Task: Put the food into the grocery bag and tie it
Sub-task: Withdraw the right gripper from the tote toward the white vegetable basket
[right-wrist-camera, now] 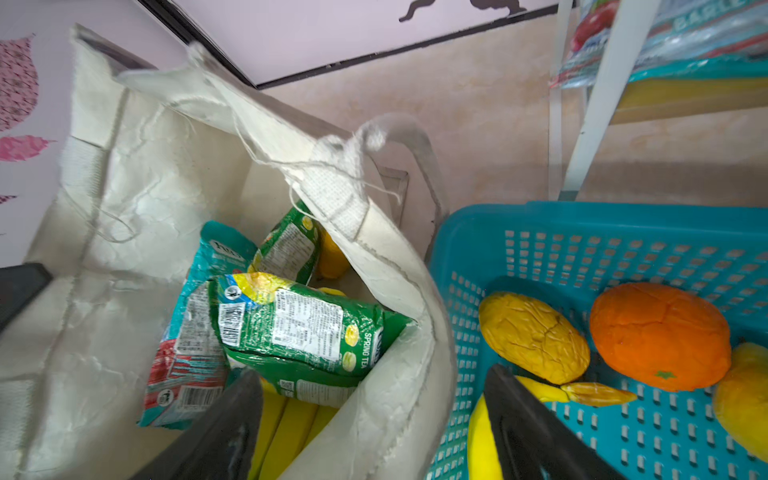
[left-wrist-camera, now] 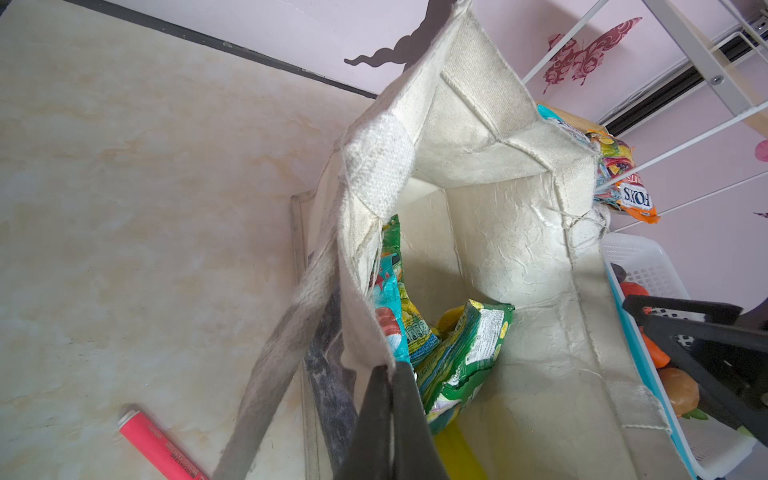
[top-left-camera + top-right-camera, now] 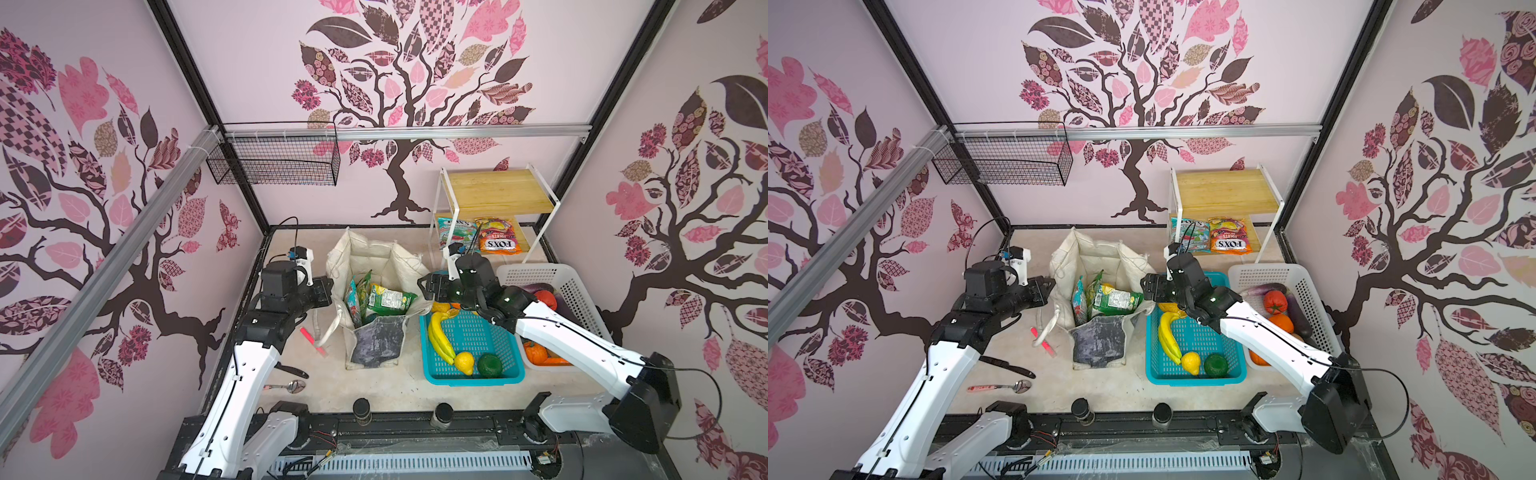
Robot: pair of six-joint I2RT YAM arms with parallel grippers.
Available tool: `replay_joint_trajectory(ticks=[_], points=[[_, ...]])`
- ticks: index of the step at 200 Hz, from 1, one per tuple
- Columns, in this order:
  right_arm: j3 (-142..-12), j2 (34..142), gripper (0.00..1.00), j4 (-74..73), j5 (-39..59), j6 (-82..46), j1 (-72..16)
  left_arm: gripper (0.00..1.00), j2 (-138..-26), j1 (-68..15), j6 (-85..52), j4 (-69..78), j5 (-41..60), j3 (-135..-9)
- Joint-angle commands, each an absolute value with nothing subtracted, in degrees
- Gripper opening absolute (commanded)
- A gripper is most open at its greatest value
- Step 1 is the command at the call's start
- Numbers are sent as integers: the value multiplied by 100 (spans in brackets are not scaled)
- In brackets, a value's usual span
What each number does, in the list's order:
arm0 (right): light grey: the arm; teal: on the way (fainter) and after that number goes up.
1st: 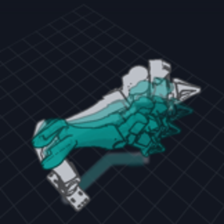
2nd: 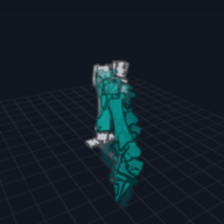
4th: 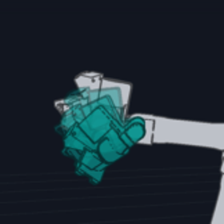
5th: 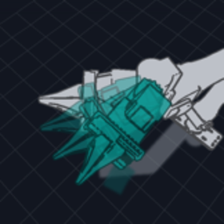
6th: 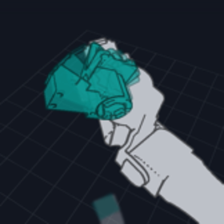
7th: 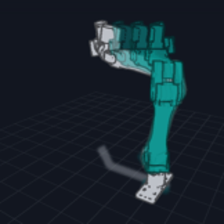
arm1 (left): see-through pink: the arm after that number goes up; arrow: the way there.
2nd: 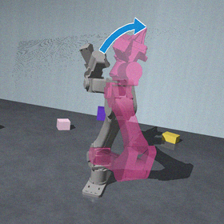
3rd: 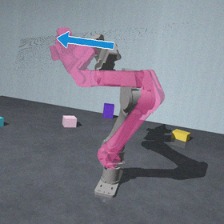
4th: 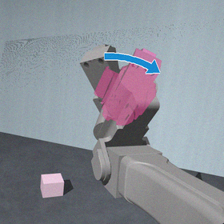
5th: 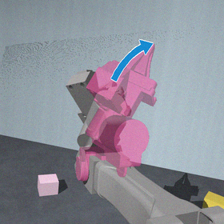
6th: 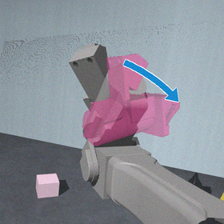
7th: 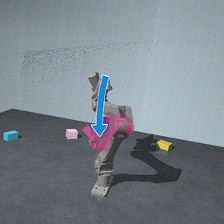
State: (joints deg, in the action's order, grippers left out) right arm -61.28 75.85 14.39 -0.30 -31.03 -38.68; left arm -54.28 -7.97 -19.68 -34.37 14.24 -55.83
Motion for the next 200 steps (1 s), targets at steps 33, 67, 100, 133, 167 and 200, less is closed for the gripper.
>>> replay_joint_trajectory(ticks=[33, 67, 100, 133, 167, 200], points=[[-6009, 7854, 23, 901, 341, -3175, -3830, 0, -5377, -798, -1960, -3401, 1442, -5476], [-6280, 7829, 0, 514, 942, -3361, -3836, 0, -5198, -728, -1995, -3334, 1327, -5478], [-6910, 7790, 0, 762, 969, -3324, -3896, 0, -4994, -689, -2021, -3273, 1160, -5454], [-7131, 7587, 0, 1059, 762, -3186, -3896, 0, -4812, -678, -2039, -3294, 776, -5395], [-6924, 7645, 0, 1099, 889, -3271, -3885, 0, -4850, -657, -2078, -3366, 622, -5432], [-7013, 7478, 0, 1161, 659, -3204, -3890, 0, -4772, -634, -2083, -3421, 448, -5438]])
